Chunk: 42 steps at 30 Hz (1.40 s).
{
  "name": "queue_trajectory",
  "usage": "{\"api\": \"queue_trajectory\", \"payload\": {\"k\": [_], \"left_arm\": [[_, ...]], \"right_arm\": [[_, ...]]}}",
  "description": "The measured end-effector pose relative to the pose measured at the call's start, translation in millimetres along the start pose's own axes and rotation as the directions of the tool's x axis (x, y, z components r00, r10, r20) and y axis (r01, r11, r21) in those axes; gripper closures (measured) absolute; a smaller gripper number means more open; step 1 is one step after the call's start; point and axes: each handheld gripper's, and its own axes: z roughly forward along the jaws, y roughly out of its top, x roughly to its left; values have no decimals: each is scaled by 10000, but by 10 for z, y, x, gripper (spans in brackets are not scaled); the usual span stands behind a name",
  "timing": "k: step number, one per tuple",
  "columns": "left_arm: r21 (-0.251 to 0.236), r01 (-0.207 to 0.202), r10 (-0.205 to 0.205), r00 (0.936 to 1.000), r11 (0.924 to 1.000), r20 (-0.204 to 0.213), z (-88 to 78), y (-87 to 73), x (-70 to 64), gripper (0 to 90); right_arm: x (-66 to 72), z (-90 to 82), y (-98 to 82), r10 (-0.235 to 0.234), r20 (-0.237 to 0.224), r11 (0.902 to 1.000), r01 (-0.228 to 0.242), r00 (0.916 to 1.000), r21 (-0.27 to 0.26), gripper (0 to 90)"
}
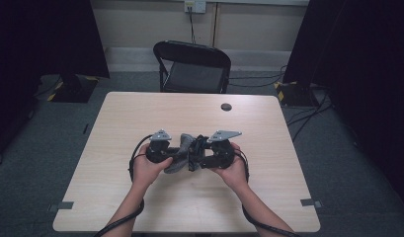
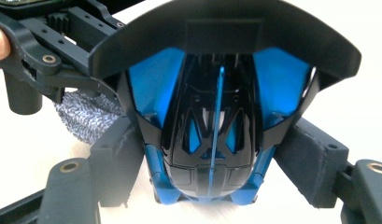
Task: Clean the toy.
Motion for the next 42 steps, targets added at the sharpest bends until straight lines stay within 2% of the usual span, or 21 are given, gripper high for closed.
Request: {"api": "queue_trajectory", "payload": {"k": [4,6,8,11,14,18,21,25,30,34,42], "left_arm": [[31,-83,83,10000,10000,32,29,-9,0,747],[172,-140,140,9999,9998,25,57,-20,-10,747],[407,-235,235,9997,9989,6,93,-44,-23,747],[633,-318,315,9995,9975,61,145,-98,-32,747],[736,-225,212,9996,9970,176,187,-155,-45,747],[1127,-393,362,9989,9929,290,245,-204,-82,747],[1008,-276,264,9996,9945,128,224,-196,-64,746],[178,226,-220,9992,9996,-347,59,-105,40,746],[-763,265,-307,9980,9967,-554,-152,73,88,746],[-562,127,-152,9989,9983,-436,-155,117,62,746],[-162,135,-136,9999,9998,-101,30,16,-8,746]], "right_arm": [[-38,20,-31,357,-176,9990,-362,9992,-273,266],[-48,30,-38,488,-280,9985,-495,9984,-216,268],[-43,47,-37,421,-282,9991,-420,9987,17,269],[-55,78,-79,563,-340,9982,-556,9978,224,271],[-64,85,-122,599,-321,9980,-592,9977,213,272],[-56,72,-115,562,-375,9982,-554,9977,220,273],[-59,56,-111,532,-424,9985,-525,9977,168,273],[-68,24,-125,593,-442,9982,-590,9973,76,272],[-70,11,-120,550,-450,9985,-546,9975,96,272],[-69,5,-115,591,-449,9983,-591,9972,4,272],[-35,19,-98,490,-440,9988,-490,9978,19,272]]}}
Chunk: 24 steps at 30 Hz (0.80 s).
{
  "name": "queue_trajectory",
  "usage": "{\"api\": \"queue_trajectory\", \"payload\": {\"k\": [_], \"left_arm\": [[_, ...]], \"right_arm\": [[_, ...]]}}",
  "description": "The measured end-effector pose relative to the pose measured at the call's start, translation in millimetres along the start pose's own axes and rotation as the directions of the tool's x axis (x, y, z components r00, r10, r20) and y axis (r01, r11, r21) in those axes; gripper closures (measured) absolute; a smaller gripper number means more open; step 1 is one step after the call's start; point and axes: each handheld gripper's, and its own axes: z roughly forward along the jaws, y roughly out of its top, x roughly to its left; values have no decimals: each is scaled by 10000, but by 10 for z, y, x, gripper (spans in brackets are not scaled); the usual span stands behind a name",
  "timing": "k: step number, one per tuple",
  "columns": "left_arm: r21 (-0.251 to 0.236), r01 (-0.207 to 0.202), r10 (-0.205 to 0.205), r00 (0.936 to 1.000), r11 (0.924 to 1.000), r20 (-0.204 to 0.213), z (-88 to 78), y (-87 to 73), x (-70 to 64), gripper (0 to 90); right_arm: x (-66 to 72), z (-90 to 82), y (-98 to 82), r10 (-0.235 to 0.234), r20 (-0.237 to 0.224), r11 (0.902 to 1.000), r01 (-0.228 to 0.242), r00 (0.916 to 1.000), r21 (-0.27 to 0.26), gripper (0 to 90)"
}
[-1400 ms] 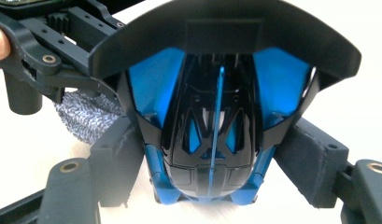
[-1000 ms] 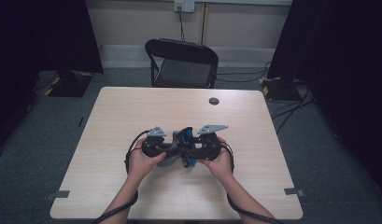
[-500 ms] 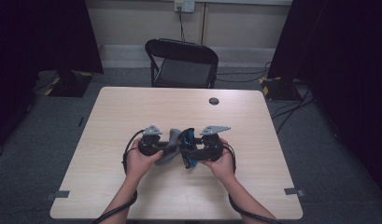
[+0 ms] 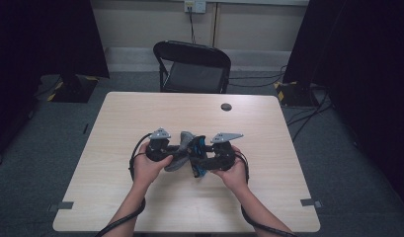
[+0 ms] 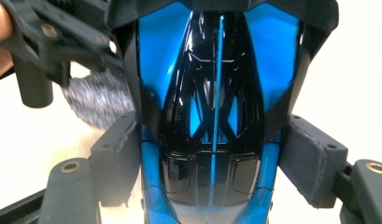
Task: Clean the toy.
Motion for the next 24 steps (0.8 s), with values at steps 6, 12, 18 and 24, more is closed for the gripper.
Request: {"api": "queue_trajectory", "payload": {"k": [6,12,18,24], "left_arm": [[327,-15,11,9999,9995,131,75,-65,-29,746],[734,-4,-14,9997,9973,241,149,-160,-59,746],[1210,-107,59,9992,9926,404,206,-260,-93,746],[1202,-54,16,9995,9927,320,131,-286,-68,744]], "right_arm": [[-15,-7,-3,95,66,9999,-95,9999,-71,272],[-24,-6,-6,188,177,9997,-185,9997,-157,272],[-39,-9,-16,297,242,9992,-291,9993,-258,272],[-46,-17,-24,328,209,9990,-321,9992,-302,272]]}}
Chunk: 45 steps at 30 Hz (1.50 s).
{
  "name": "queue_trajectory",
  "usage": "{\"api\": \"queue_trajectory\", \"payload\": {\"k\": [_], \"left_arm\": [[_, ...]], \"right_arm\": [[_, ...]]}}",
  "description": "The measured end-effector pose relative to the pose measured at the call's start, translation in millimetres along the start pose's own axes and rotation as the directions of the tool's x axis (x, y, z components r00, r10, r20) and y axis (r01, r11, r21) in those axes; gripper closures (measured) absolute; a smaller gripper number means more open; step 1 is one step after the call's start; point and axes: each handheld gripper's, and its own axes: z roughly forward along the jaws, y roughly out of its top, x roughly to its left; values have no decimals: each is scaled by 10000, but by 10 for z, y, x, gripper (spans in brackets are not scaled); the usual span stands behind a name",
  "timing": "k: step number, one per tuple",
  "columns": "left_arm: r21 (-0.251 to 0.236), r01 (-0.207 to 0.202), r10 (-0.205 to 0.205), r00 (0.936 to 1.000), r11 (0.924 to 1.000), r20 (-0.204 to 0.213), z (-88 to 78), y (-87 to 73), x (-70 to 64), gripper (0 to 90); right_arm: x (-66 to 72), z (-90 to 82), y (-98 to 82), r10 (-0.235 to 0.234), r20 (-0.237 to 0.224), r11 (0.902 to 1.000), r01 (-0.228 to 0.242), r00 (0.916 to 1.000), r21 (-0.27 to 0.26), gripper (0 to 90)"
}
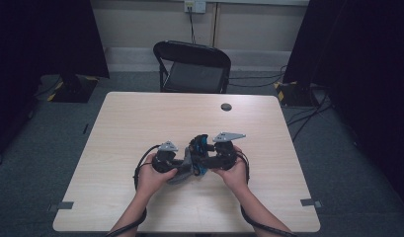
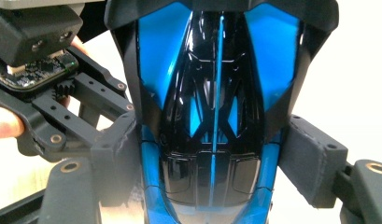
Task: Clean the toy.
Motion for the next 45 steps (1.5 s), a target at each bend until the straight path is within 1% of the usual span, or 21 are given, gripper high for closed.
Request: {"api": "queue_trajectory", "payload": {"k": [3,5,7,9,11,13,16,17,21,26,30,33,36,42,45], "left_arm": [[-416,206,-217,9994,9989,-261,-144,25,94,743],[-859,410,-449,9980,9955,-443,-284,68,171,743],[-1300,546,-626,9964,9900,-577,-426,128,231,743],[-1654,553,-680,9951,9847,-723,-540,196,263,743],[-1734,428,-595,9940,9839,-921,-616,264,274,744],[-1879,363,-553,9938,9815,-966,-638,313,274,743],[-2029,351,-556,9938,9786,-965,-617,357,258,743],[-2004,330,-528,9941,9792,-943,-599,365,251,743],[-1919,313,-456,9964,9809,-709,-492,364,209,743],[-1936,365,-451,9982,9804,-405,-391,360,178,743],[-1792,205,-273,9990,9836,-354,-343,374,138,744],[-1739,214,-284,9989,9845,-378,-319,361,127,743],[-1648,180,-240,9991,9862,-344,-301,338,123,743],[-1493,234,-277,9992,9885,-274,-258,280,119,744],[-1335,236,-273,9993,9908,-262,-225,246,113,743]], "right_arm": [[7,-3,4,-55,-42,10000,55,10000,-13,272],[13,-6,8,-91,-59,10000,91,9999,6,272],[20,-5,10,-148,-74,9999,148,9999,6,272],[24,-4,10,-174,-71,9998,174,9998,2,272],[27,-1,10,-174,-63,9998,174,9998,4,272],[33,6,11,-219,-65,9998,219,9997,-3,272],[41,12,15,-267,-59,9996,267,9996,30,272],[42,13,15,-265,-43,9996,265,9996,35,272],[43,19,19,-299,-72,9995,299,9995,53,272],[65,33,27,-389,-54,9991,390,9992,136,272],[78,46,31,-412,-47,9990,412,9991,175,271],[79,51,29,-388,-66,9991,389,9992,173,271],[81,53,30,-385,-65,9991,386,9992,180,272],[83,62,29,-374,-38,9992,375,9993,165,271],[82,64,26,-360,-36,9993,361,9993,140,271]]}}
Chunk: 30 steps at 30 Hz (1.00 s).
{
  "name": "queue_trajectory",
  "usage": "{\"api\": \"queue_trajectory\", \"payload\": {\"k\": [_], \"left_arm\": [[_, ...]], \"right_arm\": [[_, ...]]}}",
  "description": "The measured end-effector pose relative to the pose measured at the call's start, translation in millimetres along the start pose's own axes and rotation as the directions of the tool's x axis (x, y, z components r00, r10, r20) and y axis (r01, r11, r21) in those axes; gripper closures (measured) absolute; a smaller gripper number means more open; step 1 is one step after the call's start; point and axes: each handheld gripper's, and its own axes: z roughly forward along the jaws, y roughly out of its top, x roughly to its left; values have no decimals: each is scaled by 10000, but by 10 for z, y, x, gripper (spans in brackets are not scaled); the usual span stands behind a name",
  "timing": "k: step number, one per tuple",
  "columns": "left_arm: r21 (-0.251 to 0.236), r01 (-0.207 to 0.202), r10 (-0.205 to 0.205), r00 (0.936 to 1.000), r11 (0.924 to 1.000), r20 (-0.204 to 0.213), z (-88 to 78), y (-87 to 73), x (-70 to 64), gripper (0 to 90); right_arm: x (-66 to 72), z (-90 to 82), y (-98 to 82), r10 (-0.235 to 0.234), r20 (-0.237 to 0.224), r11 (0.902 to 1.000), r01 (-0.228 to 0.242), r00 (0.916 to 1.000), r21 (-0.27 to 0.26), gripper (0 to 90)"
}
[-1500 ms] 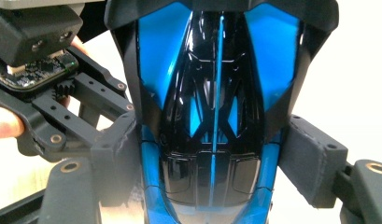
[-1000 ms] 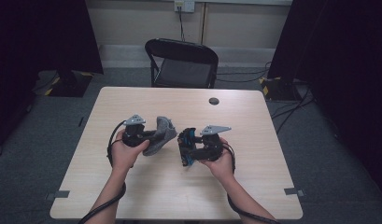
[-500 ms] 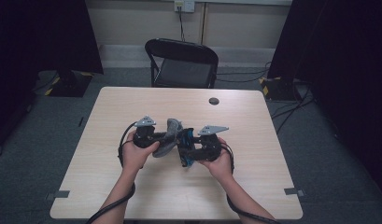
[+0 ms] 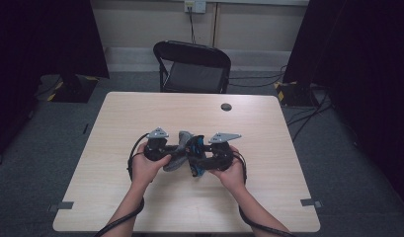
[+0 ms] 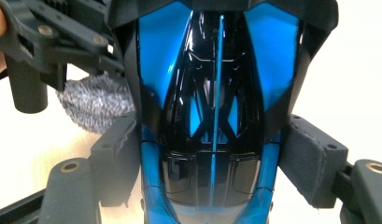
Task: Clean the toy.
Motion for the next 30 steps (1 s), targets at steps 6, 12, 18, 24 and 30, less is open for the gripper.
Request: {"api": "queue_trajectory", "payload": {"k": [6,12,18,24,30], "left_arm": [[401,-84,82,10000,9992,37,90,-96,-33,743],[901,-95,80,9998,9959,173,198,-257,-78,743],[1277,-278,246,9993,9914,264,273,-390,-129,742],[428,122,-106,9992,9990,-380,43,-271,2,740],[-1210,486,-612,9929,9915,-1023,-289,-36,142,739]], "right_arm": [[0,2,-8,21,2,10000,-21,10000,-60,271],[-3,10,-18,78,-8,9999,-78,10000,-107,271],[-1,32,-33,104,-59,9999,-104,9999,-55,272],[11,41,-48,58,-162,10000,-58,9999,-29,271],[16,35,-51,47,-174,10000,-48,9998,-49,272]]}}
